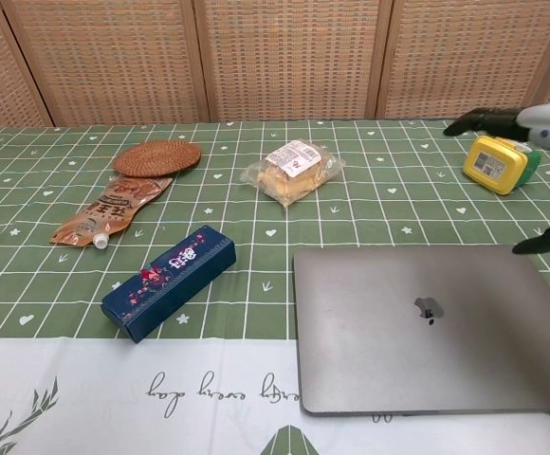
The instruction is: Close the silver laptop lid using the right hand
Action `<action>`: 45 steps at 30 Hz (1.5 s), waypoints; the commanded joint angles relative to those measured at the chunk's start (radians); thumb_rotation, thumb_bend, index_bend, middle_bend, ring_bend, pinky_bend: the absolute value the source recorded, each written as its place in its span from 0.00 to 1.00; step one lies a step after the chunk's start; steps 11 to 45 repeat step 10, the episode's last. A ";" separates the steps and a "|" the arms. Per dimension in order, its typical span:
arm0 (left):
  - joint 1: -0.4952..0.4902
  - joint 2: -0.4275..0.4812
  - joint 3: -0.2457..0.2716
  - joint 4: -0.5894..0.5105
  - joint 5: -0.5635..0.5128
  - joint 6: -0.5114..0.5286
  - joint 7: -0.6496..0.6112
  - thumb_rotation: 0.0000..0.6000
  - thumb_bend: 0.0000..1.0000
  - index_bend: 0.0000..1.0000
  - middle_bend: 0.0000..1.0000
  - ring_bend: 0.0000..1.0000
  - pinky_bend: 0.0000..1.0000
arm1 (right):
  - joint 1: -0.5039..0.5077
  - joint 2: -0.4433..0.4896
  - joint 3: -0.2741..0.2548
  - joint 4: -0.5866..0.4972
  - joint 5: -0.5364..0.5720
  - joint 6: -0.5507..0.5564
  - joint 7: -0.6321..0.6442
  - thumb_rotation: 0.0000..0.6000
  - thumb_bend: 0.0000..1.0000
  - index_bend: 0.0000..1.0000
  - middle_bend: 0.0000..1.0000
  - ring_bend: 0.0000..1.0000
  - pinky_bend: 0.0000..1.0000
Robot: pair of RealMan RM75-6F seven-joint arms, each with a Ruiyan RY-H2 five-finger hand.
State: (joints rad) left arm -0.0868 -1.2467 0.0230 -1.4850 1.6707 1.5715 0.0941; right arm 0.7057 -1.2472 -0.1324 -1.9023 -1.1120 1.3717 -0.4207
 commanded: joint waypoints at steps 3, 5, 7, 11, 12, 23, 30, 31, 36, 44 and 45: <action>-0.001 -0.013 -0.008 0.011 -0.015 -0.005 0.004 1.00 0.19 0.00 0.00 0.00 0.00 | -0.260 -0.083 -0.045 0.409 -0.267 0.204 0.446 1.00 0.14 0.00 0.00 0.00 0.00; -0.001 -0.018 -0.010 0.016 -0.020 -0.007 0.006 1.00 0.19 0.00 0.00 0.00 0.00 | -0.299 -0.101 -0.040 0.478 -0.289 0.230 0.491 1.00 0.14 0.00 0.00 0.00 0.00; 0.000 -0.023 -0.014 0.021 -0.025 -0.004 0.005 1.00 0.19 0.00 0.00 0.00 0.00 | -0.333 -0.118 -0.029 0.528 -0.308 0.261 0.518 1.00 0.14 0.00 0.00 0.00 0.00; 0.003 -0.026 -0.017 0.025 -0.029 0.002 0.001 1.00 0.19 0.00 0.00 0.00 0.00 | -0.378 -0.134 -0.018 0.572 -0.328 0.299 0.551 1.00 0.14 0.00 0.00 0.00 0.00; 0.003 -0.026 -0.017 0.025 -0.029 0.002 0.001 1.00 0.19 0.00 0.00 0.00 0.00 | -0.378 -0.134 -0.018 0.572 -0.328 0.299 0.551 1.00 0.14 0.00 0.00 0.00 0.00; 0.003 -0.026 -0.017 0.025 -0.029 0.002 0.001 1.00 0.19 0.00 0.00 0.00 0.00 | -0.378 -0.134 -0.018 0.572 -0.328 0.299 0.551 1.00 0.14 0.00 0.00 0.00 0.00; 0.003 -0.026 -0.017 0.025 -0.029 0.002 0.001 1.00 0.19 0.00 0.00 0.00 0.00 | -0.378 -0.134 -0.018 0.572 -0.328 0.299 0.551 1.00 0.14 0.00 0.00 0.00 0.00; 0.003 -0.026 -0.017 0.025 -0.029 0.002 0.001 1.00 0.19 0.00 0.00 0.00 0.00 | -0.378 -0.134 -0.018 0.572 -0.328 0.299 0.551 1.00 0.14 0.00 0.00 0.00 0.00; 0.003 -0.026 -0.017 0.025 -0.029 0.002 0.001 1.00 0.19 0.00 0.00 0.00 0.00 | -0.378 -0.134 -0.018 0.572 -0.328 0.299 0.551 1.00 0.14 0.00 0.00 0.00 0.00; 0.003 -0.026 -0.017 0.025 -0.029 0.002 0.001 1.00 0.19 0.00 0.00 0.00 0.00 | -0.378 -0.134 -0.018 0.572 -0.328 0.299 0.551 1.00 0.14 0.00 0.00 0.00 0.00; 0.003 -0.026 -0.017 0.025 -0.029 0.002 0.001 1.00 0.19 0.00 0.00 0.00 0.00 | -0.378 -0.134 -0.018 0.572 -0.328 0.299 0.551 1.00 0.14 0.00 0.00 0.00 0.00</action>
